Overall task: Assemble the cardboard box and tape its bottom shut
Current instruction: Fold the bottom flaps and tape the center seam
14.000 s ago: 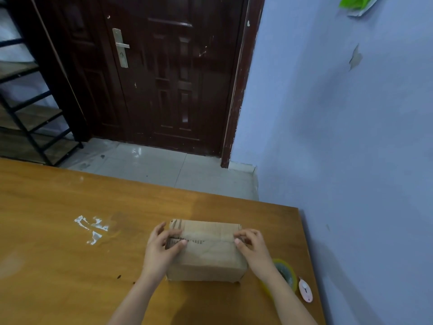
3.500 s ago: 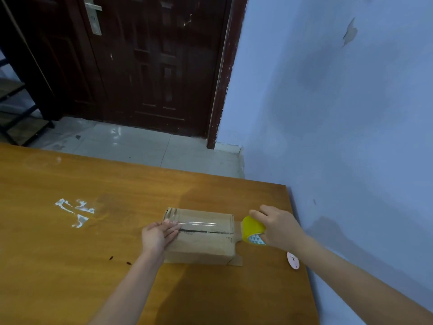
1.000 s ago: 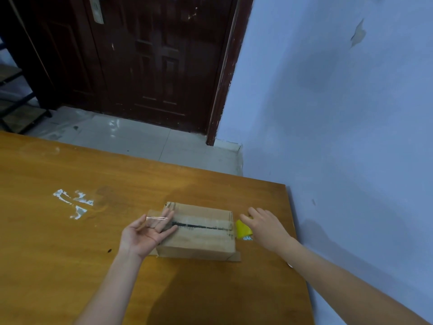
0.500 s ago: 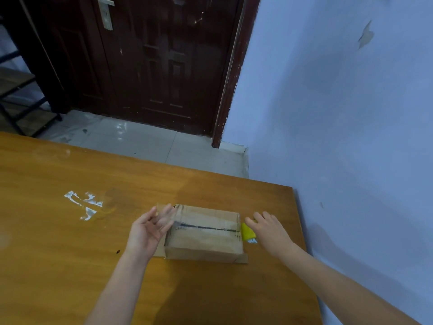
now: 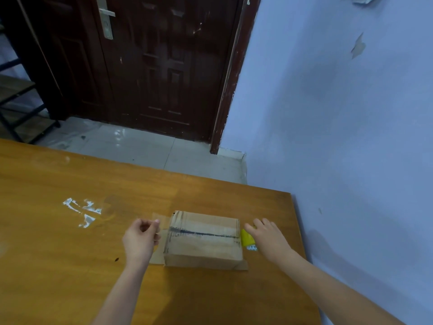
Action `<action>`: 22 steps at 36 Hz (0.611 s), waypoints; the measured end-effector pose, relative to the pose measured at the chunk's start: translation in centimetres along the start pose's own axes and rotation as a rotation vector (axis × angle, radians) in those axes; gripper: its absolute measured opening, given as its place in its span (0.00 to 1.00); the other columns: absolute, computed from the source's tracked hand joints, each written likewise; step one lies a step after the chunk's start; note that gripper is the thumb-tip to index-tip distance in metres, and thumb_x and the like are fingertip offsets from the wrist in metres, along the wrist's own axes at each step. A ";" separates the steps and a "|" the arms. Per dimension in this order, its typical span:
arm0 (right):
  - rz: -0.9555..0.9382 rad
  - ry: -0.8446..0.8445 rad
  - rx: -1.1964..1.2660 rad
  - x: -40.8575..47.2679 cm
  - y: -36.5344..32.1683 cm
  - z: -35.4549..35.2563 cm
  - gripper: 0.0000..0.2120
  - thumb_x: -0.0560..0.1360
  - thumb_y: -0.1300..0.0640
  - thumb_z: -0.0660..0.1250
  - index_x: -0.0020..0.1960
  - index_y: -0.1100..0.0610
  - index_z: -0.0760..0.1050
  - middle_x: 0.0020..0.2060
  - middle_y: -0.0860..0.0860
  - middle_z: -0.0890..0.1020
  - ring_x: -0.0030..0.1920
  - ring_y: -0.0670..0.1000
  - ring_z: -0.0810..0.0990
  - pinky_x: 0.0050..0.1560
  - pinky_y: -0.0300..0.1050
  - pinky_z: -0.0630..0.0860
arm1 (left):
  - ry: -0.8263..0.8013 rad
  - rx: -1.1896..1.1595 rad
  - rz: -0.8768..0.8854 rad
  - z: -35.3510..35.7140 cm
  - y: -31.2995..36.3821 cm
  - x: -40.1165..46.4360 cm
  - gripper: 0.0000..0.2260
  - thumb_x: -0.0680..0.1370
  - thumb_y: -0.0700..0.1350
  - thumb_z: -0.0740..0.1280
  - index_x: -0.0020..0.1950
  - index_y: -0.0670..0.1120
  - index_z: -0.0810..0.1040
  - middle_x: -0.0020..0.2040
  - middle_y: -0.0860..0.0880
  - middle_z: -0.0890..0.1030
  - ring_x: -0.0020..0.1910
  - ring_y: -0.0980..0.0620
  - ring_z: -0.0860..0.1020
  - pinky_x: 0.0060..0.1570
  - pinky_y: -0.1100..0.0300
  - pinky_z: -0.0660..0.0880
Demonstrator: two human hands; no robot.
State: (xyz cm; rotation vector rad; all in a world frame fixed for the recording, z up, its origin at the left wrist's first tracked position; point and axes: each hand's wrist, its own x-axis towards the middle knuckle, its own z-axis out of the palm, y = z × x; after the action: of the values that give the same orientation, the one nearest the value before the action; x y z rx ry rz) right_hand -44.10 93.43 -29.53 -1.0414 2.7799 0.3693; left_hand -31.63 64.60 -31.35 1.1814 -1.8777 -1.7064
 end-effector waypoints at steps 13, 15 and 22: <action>0.019 -0.021 0.003 0.2 -0.1 0.2 0.29 0.72 0.71 0.60 0.69 0.52 0.62 0.60 0.55 0.72 0.58 0.58 0.70 0.55 0.48 0.68 | 0.034 0.023 -0.079 0.1 -0.4 0.7 0.07 0.75 0.44 0.70 0.40 0.42 0.77 0.35 0.44 0.82 0.30 0.47 0.79 0.36 0.52 0.77; 0.021 -0.023 0.006 0.2 -0.1 0.2 0.29 0.72 0.71 0.60 0.69 0.52 0.61 0.60 0.55 0.72 0.58 0.58 0.70 0.56 0.49 0.68 | 0.026 0.006 -0.095 0.3 -0.6 0.9 0.07 0.75 0.43 0.70 0.40 0.41 0.77 0.36 0.43 0.82 0.29 0.47 0.78 0.35 0.54 0.76; 0.034 -0.030 0.009 0.2 -0.3 0.2 0.27 0.72 0.71 0.60 0.68 0.53 0.62 0.60 0.55 0.72 0.58 0.58 0.71 0.55 0.49 0.68 | -0.031 -0.202 -0.378 0.5 -2.6 1.9 0.05 0.75 0.39 0.70 0.42 0.39 0.77 0.35 0.43 0.80 0.29 0.50 0.72 0.28 0.58 0.68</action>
State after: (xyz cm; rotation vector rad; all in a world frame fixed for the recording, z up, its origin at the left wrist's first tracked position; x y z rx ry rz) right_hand -44.07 93.18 -29.83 -0.9792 2.7732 0.3730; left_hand -32.22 63.64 -34.40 1.5031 -1.5210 -2.0618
